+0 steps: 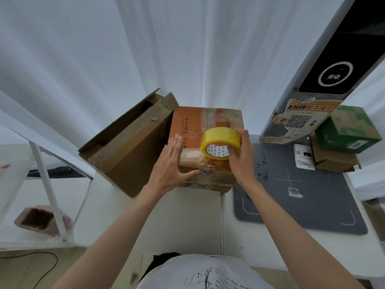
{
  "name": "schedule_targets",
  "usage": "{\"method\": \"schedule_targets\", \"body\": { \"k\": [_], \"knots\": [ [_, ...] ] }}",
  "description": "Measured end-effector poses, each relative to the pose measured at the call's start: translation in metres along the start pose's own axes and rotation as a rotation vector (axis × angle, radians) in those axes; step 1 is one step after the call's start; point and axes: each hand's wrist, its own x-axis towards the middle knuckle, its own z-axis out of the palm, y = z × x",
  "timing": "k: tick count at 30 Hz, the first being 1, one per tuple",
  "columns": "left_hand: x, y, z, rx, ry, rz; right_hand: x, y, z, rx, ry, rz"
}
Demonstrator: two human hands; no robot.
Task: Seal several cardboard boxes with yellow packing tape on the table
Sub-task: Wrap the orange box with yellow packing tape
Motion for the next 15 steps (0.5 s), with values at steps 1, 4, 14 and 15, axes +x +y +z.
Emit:
{"method": "schedule_targets", "body": {
  "k": [1, 4, 14, 15],
  "knots": [
    [0.000, -0.001, 0.003, 0.061, -0.011, 0.003, -0.002, 0.000, 0.000, 0.004, 0.013, -0.024],
    [-0.002, -0.003, 0.006, 0.224, -0.026, 0.031, -0.008, -0.003, 0.002, -0.001, 0.050, -0.111],
    [-0.004, 0.011, 0.007, 0.352, -0.084, 0.124, -0.004, -0.025, 0.002, -0.169, 0.079, -0.268],
    [-0.004, 0.012, 0.008, 0.333, -0.089, 0.123, -0.004, -0.030, 0.002, -0.195, 0.074, -0.280]
  ]
}}
